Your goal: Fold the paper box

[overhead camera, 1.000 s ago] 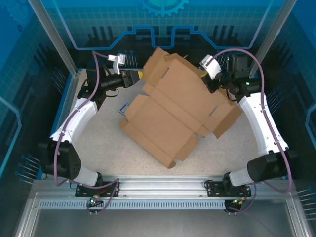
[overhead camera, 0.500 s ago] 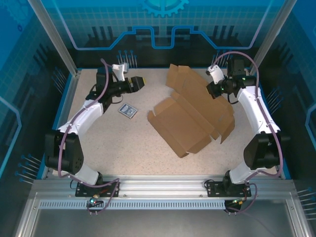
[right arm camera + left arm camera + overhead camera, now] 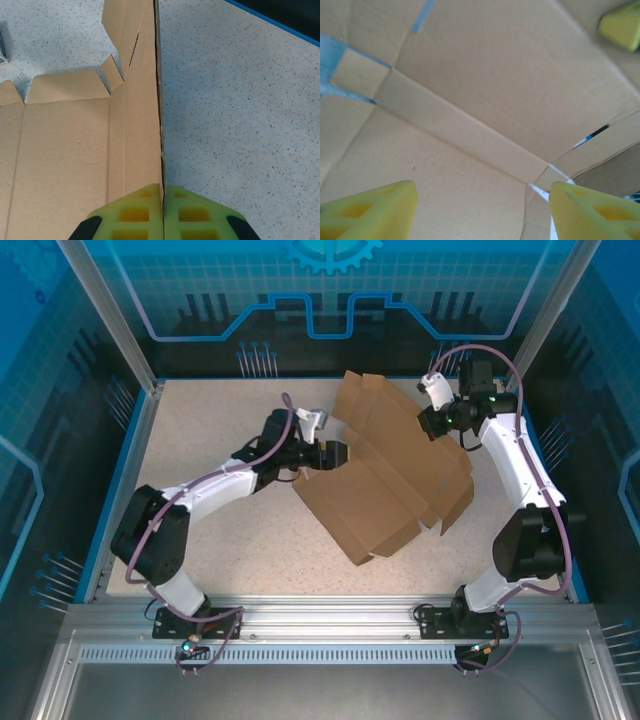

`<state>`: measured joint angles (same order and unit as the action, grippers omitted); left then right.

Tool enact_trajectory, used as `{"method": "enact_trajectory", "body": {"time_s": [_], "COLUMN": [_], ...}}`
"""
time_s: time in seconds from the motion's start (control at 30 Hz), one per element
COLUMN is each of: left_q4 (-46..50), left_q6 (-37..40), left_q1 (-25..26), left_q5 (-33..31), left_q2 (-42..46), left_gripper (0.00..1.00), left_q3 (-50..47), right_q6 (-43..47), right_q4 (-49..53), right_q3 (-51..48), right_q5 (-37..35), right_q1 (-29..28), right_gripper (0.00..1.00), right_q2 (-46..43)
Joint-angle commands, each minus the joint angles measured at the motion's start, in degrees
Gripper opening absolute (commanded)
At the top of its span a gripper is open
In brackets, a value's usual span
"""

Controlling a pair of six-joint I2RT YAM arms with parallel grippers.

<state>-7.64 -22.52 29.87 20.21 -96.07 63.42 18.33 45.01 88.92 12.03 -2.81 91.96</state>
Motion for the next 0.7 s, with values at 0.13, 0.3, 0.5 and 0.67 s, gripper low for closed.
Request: {"method": "enact_trajectory", "body": {"time_s": [0.13, 0.3, 0.5, 0.67], "left_q4": [-5.71, -3.21, -3.62, -5.0], "left_q6": [5.87, 9.82, 9.83, 9.9], "left_q1": [5.4, 6.99, 7.7, 9.05], "left_q5": [-6.25, -8.78, -8.59, -7.19], "left_q2": [-7.09, -13.21, -19.19, -22.53], "left_gripper": [0.7, 0.66, 0.62, 0.58], "left_q3": [0.81, 5.09, 9.11, 12.77], "right_q6": [-1.97, -2.17, -2.51, -2.87], "right_q4": [-0.53, -0.62, -1.06, -0.83], "right_q3": [0.75, 0.47, -0.15, 0.0], "right_q5": [0.47, 0.51, 0.2, -0.18], "right_q1": [0.87, 1.02, 1.07, 1.14], "right_gripper": [0.0, 0.0, 0.0, 0.0], "right_q2": [-0.12, -0.03, 0.06, 0.76]}}
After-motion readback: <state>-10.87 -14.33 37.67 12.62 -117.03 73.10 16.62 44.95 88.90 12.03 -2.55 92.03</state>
